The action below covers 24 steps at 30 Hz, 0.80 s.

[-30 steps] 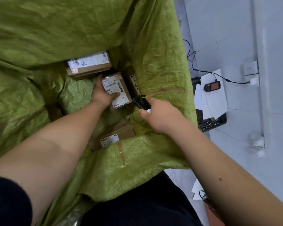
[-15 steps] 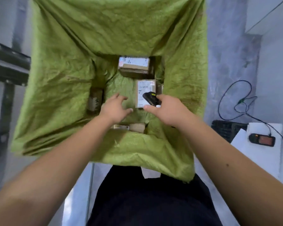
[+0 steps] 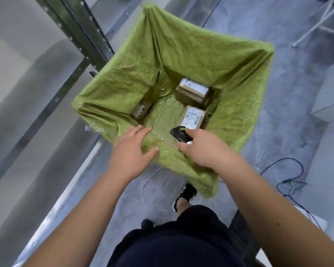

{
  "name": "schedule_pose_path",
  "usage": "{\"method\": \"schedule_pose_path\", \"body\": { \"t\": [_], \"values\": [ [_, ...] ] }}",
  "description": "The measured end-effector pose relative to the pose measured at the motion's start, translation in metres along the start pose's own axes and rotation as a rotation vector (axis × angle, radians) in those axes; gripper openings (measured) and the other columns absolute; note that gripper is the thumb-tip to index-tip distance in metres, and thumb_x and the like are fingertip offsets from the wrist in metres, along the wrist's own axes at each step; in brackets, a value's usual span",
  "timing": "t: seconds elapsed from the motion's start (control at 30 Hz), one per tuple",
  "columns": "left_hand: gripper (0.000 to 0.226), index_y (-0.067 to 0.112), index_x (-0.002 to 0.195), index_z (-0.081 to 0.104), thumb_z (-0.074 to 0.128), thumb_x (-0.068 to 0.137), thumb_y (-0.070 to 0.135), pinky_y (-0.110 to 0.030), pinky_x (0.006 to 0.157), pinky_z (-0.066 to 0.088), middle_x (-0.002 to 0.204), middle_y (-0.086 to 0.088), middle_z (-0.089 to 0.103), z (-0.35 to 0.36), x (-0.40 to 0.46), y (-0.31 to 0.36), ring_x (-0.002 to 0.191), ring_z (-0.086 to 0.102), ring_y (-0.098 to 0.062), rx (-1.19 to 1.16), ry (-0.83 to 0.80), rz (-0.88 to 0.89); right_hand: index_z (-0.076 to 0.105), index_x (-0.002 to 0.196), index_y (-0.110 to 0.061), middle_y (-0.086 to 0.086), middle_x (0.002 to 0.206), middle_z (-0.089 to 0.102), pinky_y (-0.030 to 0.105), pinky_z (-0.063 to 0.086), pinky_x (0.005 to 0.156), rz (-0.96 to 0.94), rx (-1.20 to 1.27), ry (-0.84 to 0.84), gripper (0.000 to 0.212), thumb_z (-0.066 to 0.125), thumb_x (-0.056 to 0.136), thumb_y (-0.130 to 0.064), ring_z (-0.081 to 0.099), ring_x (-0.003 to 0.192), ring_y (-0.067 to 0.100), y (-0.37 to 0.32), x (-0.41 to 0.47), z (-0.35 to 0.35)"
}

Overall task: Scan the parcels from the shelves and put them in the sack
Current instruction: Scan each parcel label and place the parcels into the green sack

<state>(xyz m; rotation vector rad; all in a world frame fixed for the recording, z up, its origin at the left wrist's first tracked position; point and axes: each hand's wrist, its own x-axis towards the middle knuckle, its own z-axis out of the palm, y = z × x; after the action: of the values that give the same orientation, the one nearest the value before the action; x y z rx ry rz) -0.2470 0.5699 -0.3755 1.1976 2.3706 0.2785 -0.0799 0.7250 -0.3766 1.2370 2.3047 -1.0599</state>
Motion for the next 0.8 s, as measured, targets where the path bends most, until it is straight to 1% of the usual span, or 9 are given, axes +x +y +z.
{"method": "schedule_pose_path", "body": {
  "t": [0.07, 0.13, 0.2, 0.3, 0.37, 0.47, 0.63, 0.73, 0.8],
  "values": [
    [0.069, 0.031, 0.155, 0.05, 0.07, 0.092, 0.053, -0.046, 0.125, 0.027, 0.164, -0.005, 0.042, -0.002, -0.017, -0.008, 0.154, 0.033, -0.024, 0.0, 0.034, 0.011, 0.059, 0.126, -0.033, 0.001, 0.108, 0.066, 0.036, 0.044, 0.067, -0.019, -0.048, 0.036, 0.044, 0.056, 0.093, -0.062, 0.056, 0.086, 0.026, -0.014, -0.021, -0.001],
    [0.07, 0.032, 0.156, 0.048, 0.069, 0.093, 0.054, -0.047, 0.124, 0.028, 0.164, -0.004, 0.041, -0.007, -0.034, -0.02, 0.154, 0.032, -0.024, -0.027, 0.067, 0.022, 0.058, 0.124, -0.032, -0.002, 0.098, 0.065, 0.034, 0.042, 0.062, -0.048, -0.089, 0.078, 0.042, 0.056, 0.094, -0.061, 0.059, 0.083, 0.023, -0.032, -0.043, -0.001],
    [0.071, 0.032, 0.157, 0.046, 0.069, 0.093, 0.053, -0.049, 0.124, 0.03, 0.165, -0.004, 0.04, -0.016, -0.054, -0.035, 0.154, 0.031, -0.024, -0.084, 0.105, 0.017, 0.057, 0.127, -0.033, -0.001, 0.096, 0.064, 0.033, 0.04, 0.059, -0.088, -0.128, 0.137, 0.044, 0.055, 0.094, -0.06, 0.061, 0.084, 0.024, -0.054, -0.066, 0.004],
    [0.073, 0.032, 0.158, 0.043, 0.068, 0.093, 0.054, -0.05, 0.123, 0.031, 0.165, -0.004, 0.04, -0.028, -0.089, -0.066, 0.155, 0.031, -0.025, -0.083, 0.161, 0.004, 0.053, 0.14, -0.031, 0.004, 0.107, 0.068, 0.036, 0.047, 0.07, -0.161, -0.181, 0.211, 0.054, 0.054, 0.095, -0.059, 0.063, 0.098, 0.029, -0.092, -0.099, 0.022],
    [0.075, 0.032, 0.158, 0.043, 0.068, 0.092, 0.056, -0.049, 0.122, 0.032, 0.164, -0.004, 0.041, -0.036, -0.119, -0.09, 0.154, 0.032, -0.025, -0.062, 0.214, -0.022, 0.052, 0.141, -0.029, 0.006, 0.112, 0.069, 0.038, 0.051, 0.078, -0.215, -0.202, 0.236, 0.055, 0.054, 0.095, -0.059, 0.063, 0.105, 0.031, -0.12, -0.121, 0.041],
    [0.076, 0.033, 0.158, 0.042, 0.068, 0.091, 0.059, -0.047, 0.123, 0.03, 0.165, -0.004, 0.04, -0.051, -0.17, -0.132, 0.155, 0.031, -0.027, -0.019, 0.294, -0.096, 0.052, 0.142, -0.027, 0.007, 0.112, 0.068, 0.041, 0.054, 0.085, -0.296, -0.203, 0.233, 0.058, 0.054, 0.095, -0.06, 0.064, 0.106, 0.032, -0.167, -0.151, 0.078],
    [0.079, 0.038, 0.159, 0.038, 0.062, 0.09, 0.067, -0.049, 0.12, 0.033, 0.164, 0.0, 0.04, -0.083, -0.261, -0.205, 0.152, 0.034, -0.025, 0.016, 0.42, -0.291, 0.054, 0.139, -0.026, 0.002, 0.1, 0.066, 0.038, 0.049, 0.075, -0.481, -0.216, 0.208, 0.053, 0.056, 0.096, -0.056, 0.061, 0.093, 0.027, -0.246, -0.19, 0.14],
    [0.08, 0.039, 0.159, 0.036, 0.06, 0.089, 0.07, -0.049, 0.121, 0.03, 0.166, 0.002, 0.037, -0.107, -0.309, -0.243, 0.154, 0.03, -0.023, 0.017, 0.49, -0.379, 0.05, 0.143, -0.027, 0.007, 0.105, 0.065, 0.039, 0.051, 0.078, -0.576, -0.262, 0.198, 0.055, 0.053, 0.096, -0.056, 0.061, 0.096, 0.028, -0.295, -0.208, 0.168],
    [0.08, 0.038, 0.158, 0.037, 0.061, 0.089, 0.069, -0.047, 0.121, 0.03, 0.165, 0.002, 0.038, -0.123, -0.335, -0.264, 0.154, 0.03, -0.023, 0.003, 0.544, -0.42, 0.047, 0.145, -0.031, 0.009, 0.107, 0.064, 0.041, 0.054, 0.082, -0.621, -0.265, 0.194, 0.056, 0.052, 0.096, -0.058, 0.063, 0.093, 0.029, -0.327, -0.217, 0.182]
  ]
}}
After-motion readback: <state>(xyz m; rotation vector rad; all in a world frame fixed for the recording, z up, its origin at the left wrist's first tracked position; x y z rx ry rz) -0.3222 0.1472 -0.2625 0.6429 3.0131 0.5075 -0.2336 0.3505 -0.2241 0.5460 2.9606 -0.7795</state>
